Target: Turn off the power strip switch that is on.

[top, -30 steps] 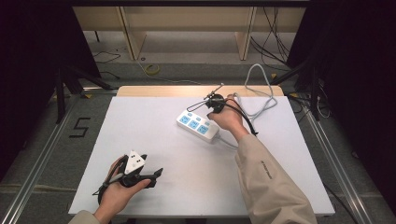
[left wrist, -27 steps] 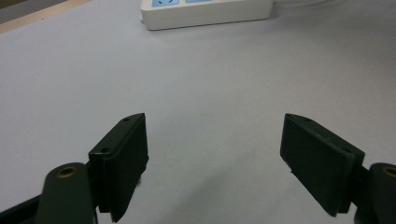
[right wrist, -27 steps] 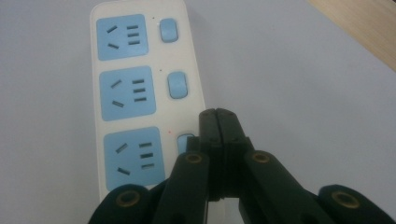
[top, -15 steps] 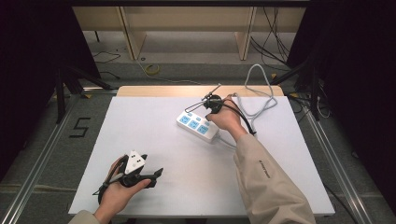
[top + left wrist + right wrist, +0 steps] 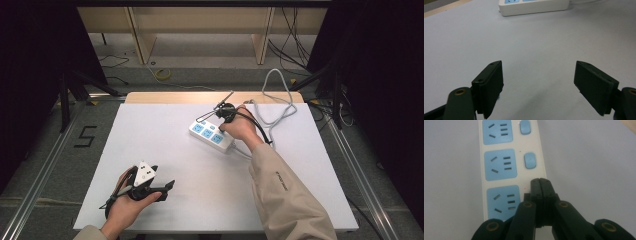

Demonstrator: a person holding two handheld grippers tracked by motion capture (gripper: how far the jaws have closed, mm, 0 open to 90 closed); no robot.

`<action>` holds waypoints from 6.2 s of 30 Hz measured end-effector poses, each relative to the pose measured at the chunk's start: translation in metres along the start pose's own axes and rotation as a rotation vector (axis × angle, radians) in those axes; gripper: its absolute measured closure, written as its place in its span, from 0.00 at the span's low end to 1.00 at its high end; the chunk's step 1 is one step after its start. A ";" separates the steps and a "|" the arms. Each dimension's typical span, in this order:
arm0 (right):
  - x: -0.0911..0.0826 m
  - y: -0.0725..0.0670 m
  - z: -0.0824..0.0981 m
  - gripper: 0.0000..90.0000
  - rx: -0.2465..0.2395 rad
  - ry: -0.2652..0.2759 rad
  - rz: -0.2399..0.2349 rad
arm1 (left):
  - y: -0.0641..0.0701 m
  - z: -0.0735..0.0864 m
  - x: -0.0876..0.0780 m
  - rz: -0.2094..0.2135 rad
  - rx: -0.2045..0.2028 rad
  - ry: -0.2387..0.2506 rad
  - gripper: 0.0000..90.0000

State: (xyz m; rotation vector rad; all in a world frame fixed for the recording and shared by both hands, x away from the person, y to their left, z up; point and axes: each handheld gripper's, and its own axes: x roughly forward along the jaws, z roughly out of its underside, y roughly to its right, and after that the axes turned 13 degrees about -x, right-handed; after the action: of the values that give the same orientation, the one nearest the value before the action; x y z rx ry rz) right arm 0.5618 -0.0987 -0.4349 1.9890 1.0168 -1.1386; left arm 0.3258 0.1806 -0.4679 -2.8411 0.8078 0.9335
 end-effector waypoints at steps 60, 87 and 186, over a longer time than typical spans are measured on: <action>0.003 0.000 -0.013 1.00 -0.006 -0.112 -0.006 | 0.000 -0.001 0.001 0.004 0.006 -0.001 0.26; 0.005 -0.001 -0.016 1.00 -0.032 -0.150 0.006 | 0.000 -0.001 0.001 0.003 0.007 -0.002 0.26; -0.092 -0.108 0.207 0.40 0.124 0.594 0.124 | -0.001 0.001 0.001 -0.017 -0.007 -0.013 0.27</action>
State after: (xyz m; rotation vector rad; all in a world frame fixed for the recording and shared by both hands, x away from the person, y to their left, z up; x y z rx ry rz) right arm 0.3547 -0.2379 -0.4577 2.5257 1.0991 -0.5560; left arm 0.3266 0.1808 -0.4698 -2.8400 0.7787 0.9537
